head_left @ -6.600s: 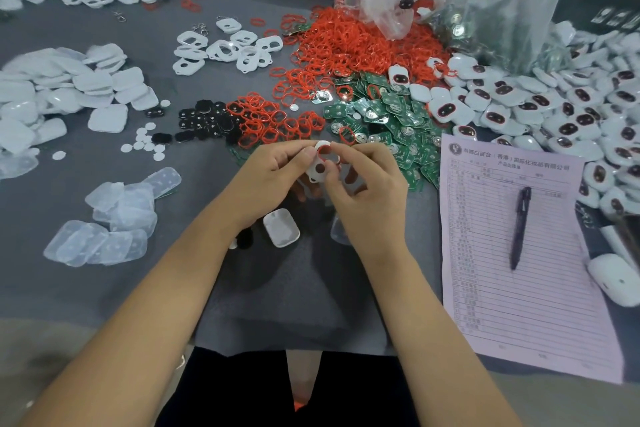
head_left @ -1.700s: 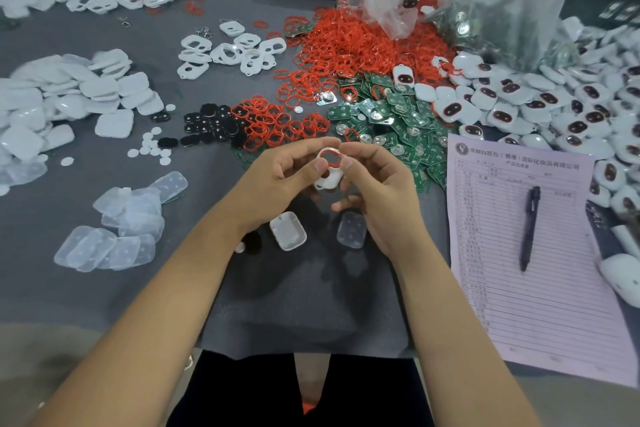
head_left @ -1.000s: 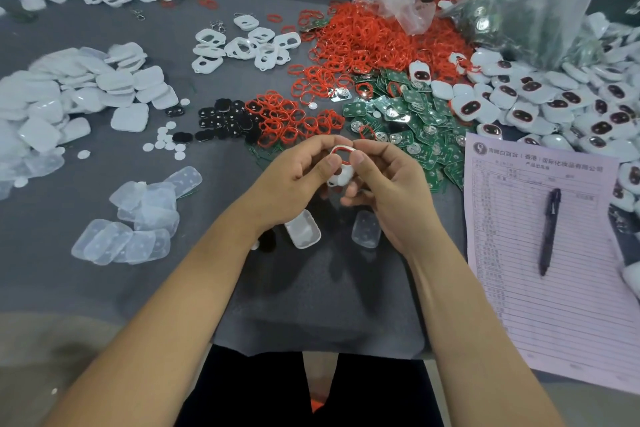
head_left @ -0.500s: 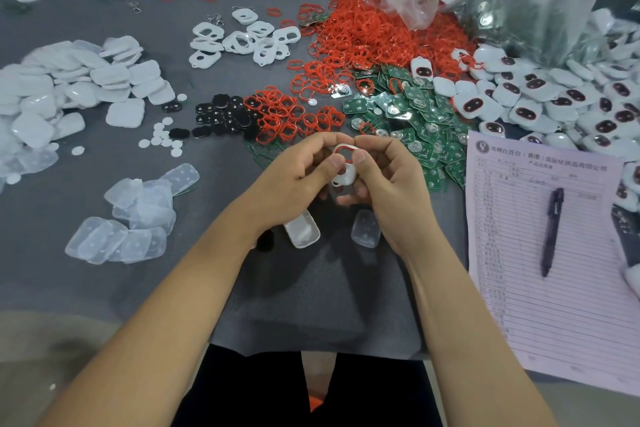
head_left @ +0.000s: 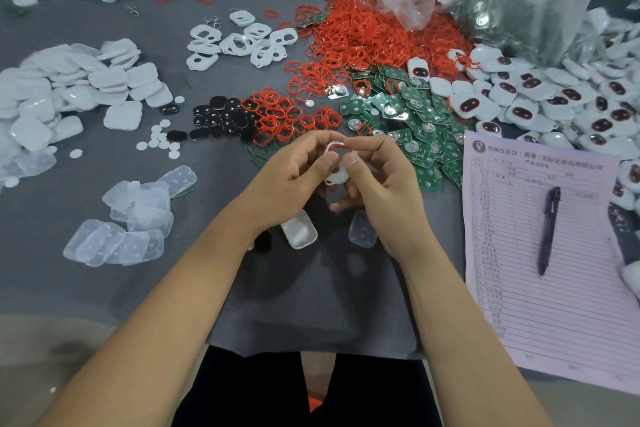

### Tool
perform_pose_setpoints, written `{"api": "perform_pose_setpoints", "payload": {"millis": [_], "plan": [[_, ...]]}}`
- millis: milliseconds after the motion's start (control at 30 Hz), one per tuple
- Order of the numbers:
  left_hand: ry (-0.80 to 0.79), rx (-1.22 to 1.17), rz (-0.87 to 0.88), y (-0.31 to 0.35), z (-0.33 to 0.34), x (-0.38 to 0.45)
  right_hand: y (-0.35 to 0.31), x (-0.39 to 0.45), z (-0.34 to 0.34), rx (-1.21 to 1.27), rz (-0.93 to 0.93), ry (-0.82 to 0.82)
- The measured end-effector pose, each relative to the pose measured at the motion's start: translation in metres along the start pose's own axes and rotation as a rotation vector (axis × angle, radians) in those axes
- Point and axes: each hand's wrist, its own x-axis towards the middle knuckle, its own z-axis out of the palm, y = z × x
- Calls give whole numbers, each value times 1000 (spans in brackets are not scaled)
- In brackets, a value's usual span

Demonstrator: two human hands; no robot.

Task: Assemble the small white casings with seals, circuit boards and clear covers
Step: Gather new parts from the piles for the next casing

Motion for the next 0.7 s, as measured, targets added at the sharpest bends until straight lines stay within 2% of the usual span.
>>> {"api": "perform_pose_setpoints", "payload": {"millis": [133, 367, 500, 700], "plan": [[5, 6, -11, -1, -1, 0, 3, 0, 3, -35, -16, -24], [-17, -88, -13, 3, -4, 2, 3, -1, 3, -53, -60, 25], [40, -100, -19, 3, -2, 2, 2, 0, 1, -124, -117, 106], [8, -80, -16, -1, 1, 1, 2, 2, -2, -255, -128, 198]]}}
